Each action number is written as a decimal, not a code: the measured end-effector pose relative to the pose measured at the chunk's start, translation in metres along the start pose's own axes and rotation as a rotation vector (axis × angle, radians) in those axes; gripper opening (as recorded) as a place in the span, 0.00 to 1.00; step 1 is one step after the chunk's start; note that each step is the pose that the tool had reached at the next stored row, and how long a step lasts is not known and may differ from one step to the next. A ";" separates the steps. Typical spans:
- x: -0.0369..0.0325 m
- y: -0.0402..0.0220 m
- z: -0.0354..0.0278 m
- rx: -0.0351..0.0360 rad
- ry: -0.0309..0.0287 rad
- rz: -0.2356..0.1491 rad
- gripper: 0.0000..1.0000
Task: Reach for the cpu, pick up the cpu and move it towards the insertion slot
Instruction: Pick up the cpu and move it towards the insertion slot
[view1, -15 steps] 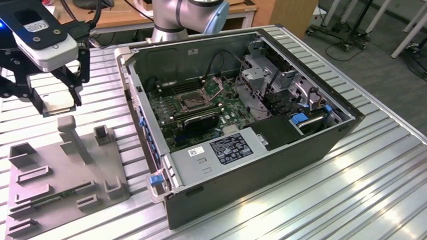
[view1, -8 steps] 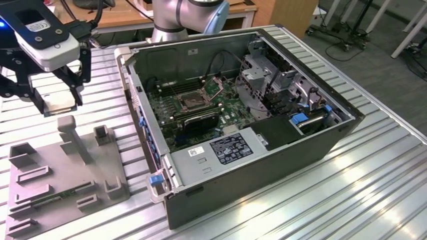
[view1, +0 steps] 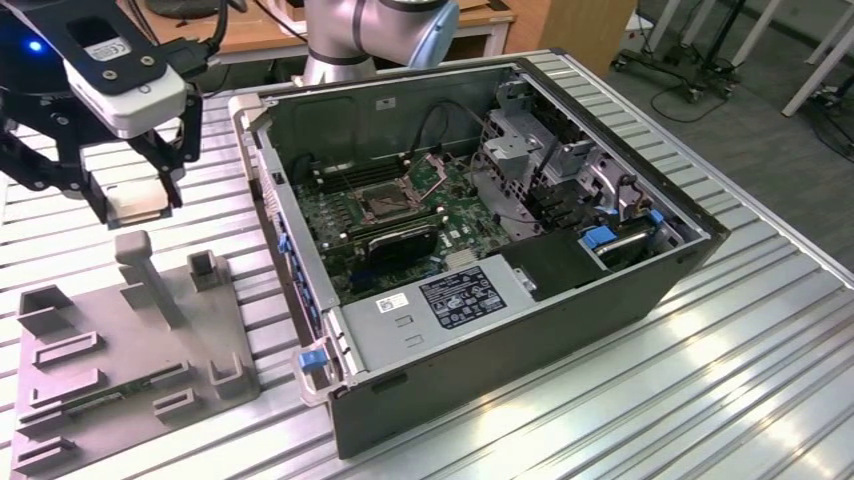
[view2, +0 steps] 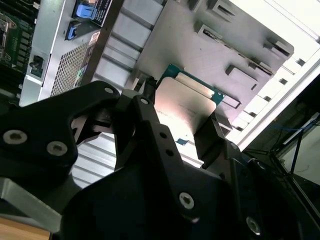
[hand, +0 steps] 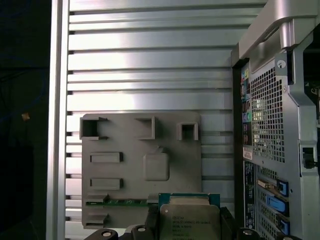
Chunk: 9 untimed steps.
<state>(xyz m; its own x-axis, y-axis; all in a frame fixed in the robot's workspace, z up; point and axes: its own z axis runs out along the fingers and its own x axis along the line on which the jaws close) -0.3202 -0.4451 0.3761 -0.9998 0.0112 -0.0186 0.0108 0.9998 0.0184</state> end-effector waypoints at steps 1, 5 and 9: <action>-0.0011 0.0000 0.0001 0.0002 0.0001 0.000 0.55; -0.0028 0.0004 0.0001 0.0024 0.0000 0.000 0.55; -0.0033 0.0012 -0.0024 0.0039 0.0001 0.000 0.55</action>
<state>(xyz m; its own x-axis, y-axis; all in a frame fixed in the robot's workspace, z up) -0.3170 -0.4439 0.3786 -0.9998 0.0110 -0.0185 0.0107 0.9998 0.0144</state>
